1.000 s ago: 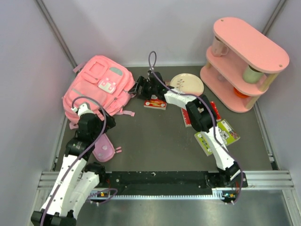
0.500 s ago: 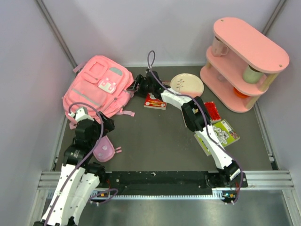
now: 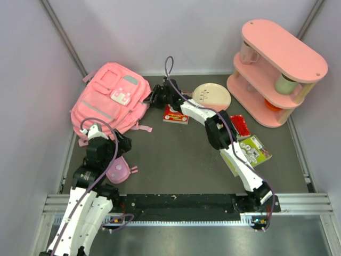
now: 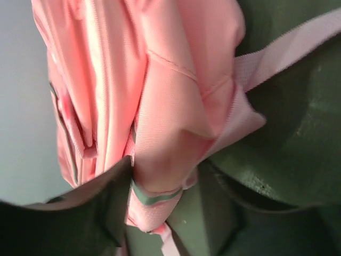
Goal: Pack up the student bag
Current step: Pick up the student bag at the corner of the board.
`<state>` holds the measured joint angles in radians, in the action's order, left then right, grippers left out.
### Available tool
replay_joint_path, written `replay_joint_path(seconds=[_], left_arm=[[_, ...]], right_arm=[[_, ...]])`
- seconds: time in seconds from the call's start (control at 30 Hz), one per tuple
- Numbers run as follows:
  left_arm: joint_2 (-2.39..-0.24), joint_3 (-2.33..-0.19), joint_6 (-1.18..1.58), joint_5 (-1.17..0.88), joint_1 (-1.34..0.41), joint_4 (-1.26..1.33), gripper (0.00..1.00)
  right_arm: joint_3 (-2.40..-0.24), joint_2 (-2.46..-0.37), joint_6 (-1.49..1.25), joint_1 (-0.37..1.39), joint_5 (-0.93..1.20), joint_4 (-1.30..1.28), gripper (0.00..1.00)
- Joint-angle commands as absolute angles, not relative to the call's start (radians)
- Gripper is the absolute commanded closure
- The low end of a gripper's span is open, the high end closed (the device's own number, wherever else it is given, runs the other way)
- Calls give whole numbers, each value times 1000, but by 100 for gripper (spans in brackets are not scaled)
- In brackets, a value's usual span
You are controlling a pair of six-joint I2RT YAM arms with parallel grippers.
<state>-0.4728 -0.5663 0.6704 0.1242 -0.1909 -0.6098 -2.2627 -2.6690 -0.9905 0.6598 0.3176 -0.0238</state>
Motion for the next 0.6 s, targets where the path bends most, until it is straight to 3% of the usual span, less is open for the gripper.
replay_joint_path(seconds=[0.0,0.03,0.1,0.13,0.43,0.57], left_arm=[[-472,-577,640,98,-186,-594,1],[-477,-584,634,95,-186,-594,1],[-488,-594,626,91,-186,-594,1],[-491,-595,626,87,-186,-595,1],[-489,-620,586,36,-186,-543,1],[-526,-629,555,-64,-186,-456,2]], right_arm=[[-2339,-2711,-986,695,318,3,64],[-2339,-2703,-986,695,319,3,78],[-2342,-2694,-982,693,325,3,96],[-2341,-2674,-977,693,330,3,100],[-2220,-2387,-908,663,258,3,100],[-2001,-2199,-913,618,227,58,100]])
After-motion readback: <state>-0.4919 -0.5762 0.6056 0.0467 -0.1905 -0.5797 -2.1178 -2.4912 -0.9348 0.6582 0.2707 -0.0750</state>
